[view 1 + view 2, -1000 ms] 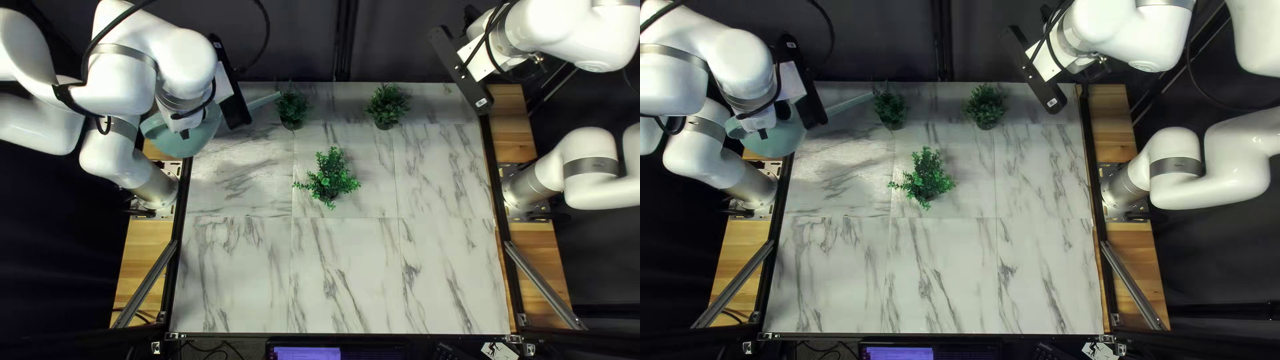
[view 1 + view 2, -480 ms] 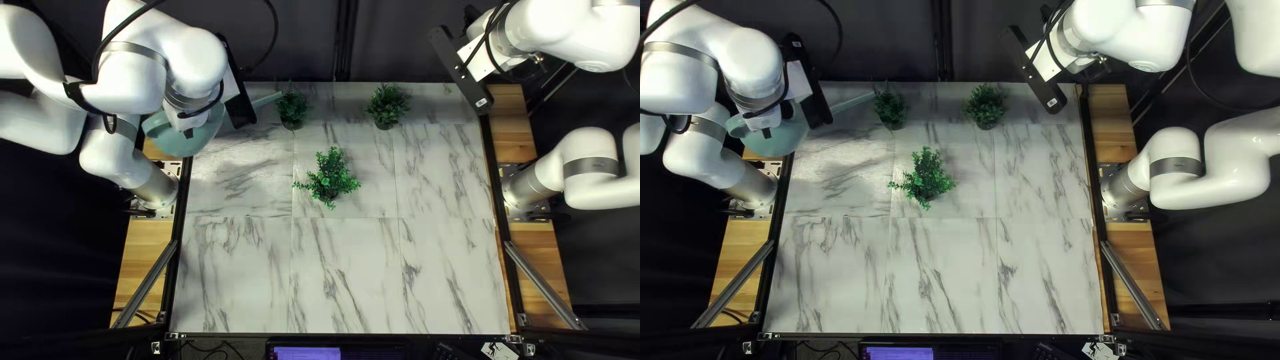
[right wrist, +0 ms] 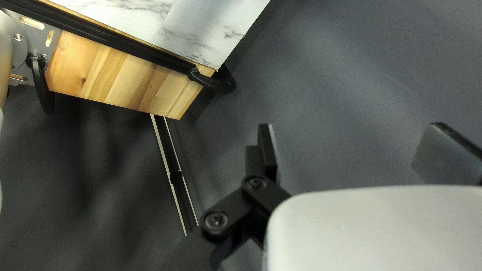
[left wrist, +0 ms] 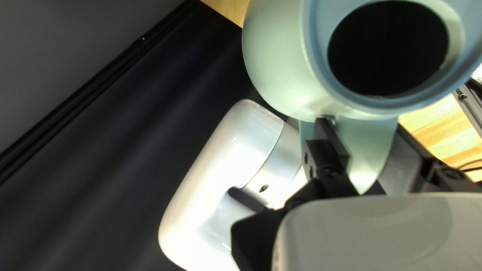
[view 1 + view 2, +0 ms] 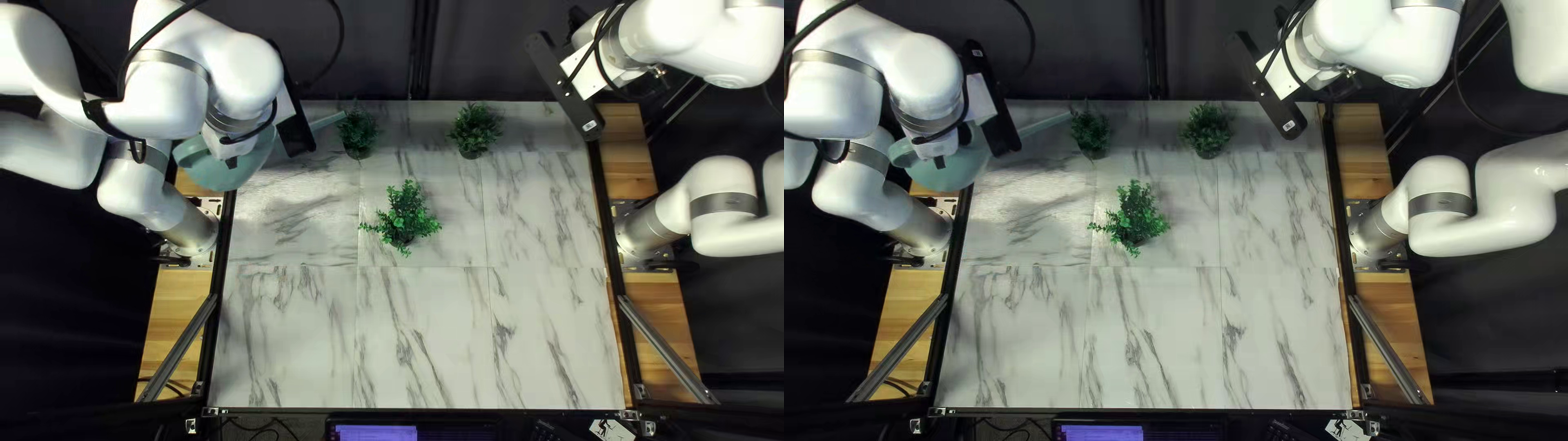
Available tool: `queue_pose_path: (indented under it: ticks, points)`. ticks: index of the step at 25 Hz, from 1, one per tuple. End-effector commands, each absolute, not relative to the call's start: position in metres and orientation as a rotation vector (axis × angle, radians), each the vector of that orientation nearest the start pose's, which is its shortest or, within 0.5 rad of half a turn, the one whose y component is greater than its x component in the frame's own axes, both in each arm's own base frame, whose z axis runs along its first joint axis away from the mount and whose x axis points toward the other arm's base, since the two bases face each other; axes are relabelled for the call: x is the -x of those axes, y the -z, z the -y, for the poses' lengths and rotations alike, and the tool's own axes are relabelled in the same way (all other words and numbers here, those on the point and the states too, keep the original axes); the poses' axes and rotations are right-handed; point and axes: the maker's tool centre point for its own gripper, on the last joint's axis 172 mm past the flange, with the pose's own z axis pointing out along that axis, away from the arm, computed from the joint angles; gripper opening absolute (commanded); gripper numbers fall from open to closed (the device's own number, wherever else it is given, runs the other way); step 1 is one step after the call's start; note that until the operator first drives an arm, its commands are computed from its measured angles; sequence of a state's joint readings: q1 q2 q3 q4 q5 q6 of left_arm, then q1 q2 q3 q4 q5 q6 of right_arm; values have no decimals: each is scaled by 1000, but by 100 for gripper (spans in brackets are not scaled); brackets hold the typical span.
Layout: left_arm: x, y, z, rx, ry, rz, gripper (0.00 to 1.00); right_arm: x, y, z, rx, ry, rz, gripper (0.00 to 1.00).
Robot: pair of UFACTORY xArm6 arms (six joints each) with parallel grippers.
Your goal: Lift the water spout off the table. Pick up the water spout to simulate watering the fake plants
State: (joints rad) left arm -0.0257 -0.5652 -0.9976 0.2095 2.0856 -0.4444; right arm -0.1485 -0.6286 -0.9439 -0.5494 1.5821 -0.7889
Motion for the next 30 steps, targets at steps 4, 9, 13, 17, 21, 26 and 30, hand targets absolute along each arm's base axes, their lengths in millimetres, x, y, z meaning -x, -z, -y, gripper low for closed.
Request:
queue_pose_path:
  ticks: [4,9,13,17,21,26,30]
  points:
    - [-169,-349,-53,2669,-646,644,0,-268,-377,183,3415,-473,1125,100]
    - [-167,-341,-50,2668,-660,648,0,-268,-377,183,3415,-473,1125,100]
    - [-164,-328,-48,2673,-672,652,0,-268,-377,183,3415,-473,1125,100]
    - [-161,-319,-45,2678,-682,655,0,-268,-377,183,3415,-473,1125,100]
    - [-157,-311,-42,2681,-692,659,0,-268,-377,183,3415,-473,1125,100]
    - [-157,-303,-39,2683,-707,661,0,-268,-377,183,3415,-473,1125,100]
    - [-158,-305,-39,2684,-721,656,0,-268,-377,183,3415,-473,1125,100]
